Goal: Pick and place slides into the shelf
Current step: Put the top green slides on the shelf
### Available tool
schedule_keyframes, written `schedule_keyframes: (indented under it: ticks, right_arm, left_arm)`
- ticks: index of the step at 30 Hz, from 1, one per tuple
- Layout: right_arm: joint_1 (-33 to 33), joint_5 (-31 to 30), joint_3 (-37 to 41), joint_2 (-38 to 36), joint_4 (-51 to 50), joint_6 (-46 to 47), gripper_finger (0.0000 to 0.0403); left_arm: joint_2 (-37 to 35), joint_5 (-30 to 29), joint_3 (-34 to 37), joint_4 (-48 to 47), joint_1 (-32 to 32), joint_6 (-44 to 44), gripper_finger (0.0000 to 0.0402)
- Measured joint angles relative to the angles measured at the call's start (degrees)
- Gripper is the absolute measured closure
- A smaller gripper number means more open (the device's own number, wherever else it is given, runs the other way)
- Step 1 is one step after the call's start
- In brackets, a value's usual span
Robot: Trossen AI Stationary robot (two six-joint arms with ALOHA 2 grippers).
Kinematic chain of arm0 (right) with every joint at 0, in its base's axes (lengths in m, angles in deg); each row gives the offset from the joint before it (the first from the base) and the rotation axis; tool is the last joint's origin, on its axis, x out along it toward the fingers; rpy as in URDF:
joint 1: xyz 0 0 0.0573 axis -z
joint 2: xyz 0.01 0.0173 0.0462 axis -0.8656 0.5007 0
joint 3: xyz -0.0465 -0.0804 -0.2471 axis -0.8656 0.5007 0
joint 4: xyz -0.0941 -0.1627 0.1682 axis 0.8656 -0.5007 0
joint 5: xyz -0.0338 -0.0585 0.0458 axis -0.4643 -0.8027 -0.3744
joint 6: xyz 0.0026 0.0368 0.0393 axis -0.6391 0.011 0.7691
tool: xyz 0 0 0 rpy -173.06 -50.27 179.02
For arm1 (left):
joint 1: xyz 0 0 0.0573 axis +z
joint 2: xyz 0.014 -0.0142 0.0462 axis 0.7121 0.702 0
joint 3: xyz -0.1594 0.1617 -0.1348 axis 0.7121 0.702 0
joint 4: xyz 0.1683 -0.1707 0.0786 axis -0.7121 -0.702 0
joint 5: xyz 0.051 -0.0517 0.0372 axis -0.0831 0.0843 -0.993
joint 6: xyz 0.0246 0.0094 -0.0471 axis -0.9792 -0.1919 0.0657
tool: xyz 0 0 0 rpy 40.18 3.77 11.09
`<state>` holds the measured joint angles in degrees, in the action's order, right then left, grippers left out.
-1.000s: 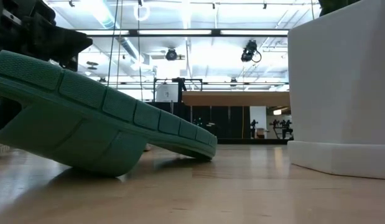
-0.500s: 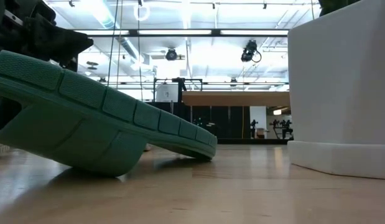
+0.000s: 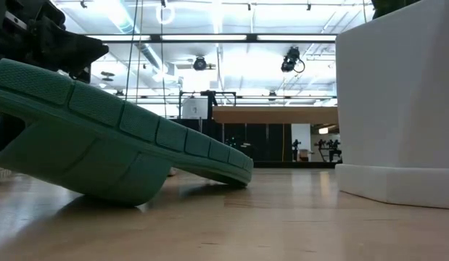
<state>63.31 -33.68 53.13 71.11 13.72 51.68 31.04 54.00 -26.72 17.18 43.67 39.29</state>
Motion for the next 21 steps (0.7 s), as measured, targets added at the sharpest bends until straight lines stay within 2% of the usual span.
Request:
schedule_keyframes:
  ticks: [5,12,21]
  right_arm:
    - [0.0,0.0,0.0,0.0,0.0,3.3,0.0373]
    - [0.0,0.0,0.0,0.0,0.0,1.5,0.0373]
    - [0.0,0.5,0.0,0.0,0.0,1.4,0.0373]
  left_arm:
    - [0.0,0.0,0.0,-1.6,0.0,0.8,0.0315]
    - [0.0,0.0,0.0,-3.5,0.0,6.6,0.0323]
    - [0.0,-1.7,0.0,-1.4,0.1,2.1,0.0313]
